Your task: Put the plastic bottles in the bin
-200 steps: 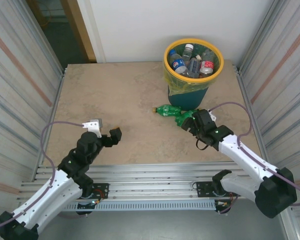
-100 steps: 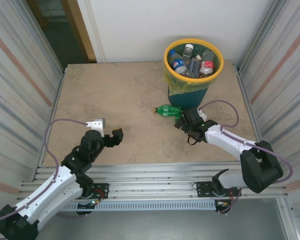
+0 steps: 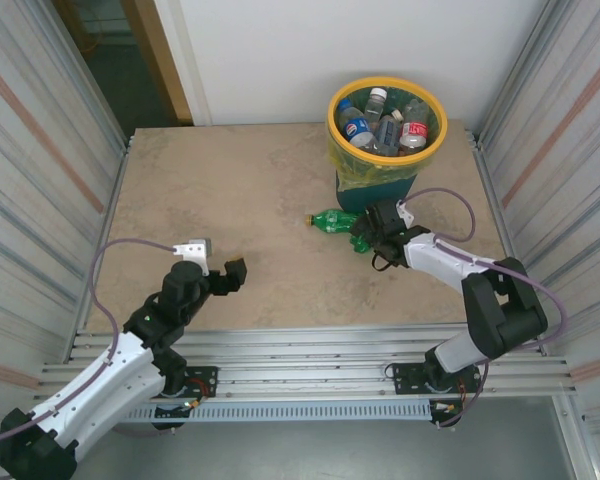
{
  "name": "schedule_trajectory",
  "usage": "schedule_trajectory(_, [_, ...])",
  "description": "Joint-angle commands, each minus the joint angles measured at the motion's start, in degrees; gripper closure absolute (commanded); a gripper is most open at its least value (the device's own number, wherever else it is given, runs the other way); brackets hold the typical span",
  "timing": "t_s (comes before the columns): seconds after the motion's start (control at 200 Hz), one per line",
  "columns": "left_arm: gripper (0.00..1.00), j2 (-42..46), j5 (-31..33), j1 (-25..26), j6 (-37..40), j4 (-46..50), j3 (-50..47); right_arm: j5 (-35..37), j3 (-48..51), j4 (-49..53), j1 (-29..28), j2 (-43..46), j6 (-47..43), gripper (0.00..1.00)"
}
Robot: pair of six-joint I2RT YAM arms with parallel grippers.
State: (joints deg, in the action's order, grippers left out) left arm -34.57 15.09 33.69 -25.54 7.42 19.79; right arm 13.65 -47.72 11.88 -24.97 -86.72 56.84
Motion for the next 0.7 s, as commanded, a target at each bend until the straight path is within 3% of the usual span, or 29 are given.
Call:
schedule_trajectory(0.0, [0.01,0.4,1.2,-0.4,-0.6,-1.4,-0.7,0.0,-2.1,-1.4,1.1,-2.6,-1.3,0.02])
schedule_trajectory(0.276, [0.01,0.3,0.8,-0.4,-1.0,-1.8,-1.1,0.0,-2.0,-1.9,2.9,-4.9,-2.2,0.0])
schedule_trajectory(0.696, [0.01,0.4,0.7,-0.4,-1.9,-1.9,-1.6,-2.5,-1.3,-1.0,6.3,-5.9,-4.9,0.15])
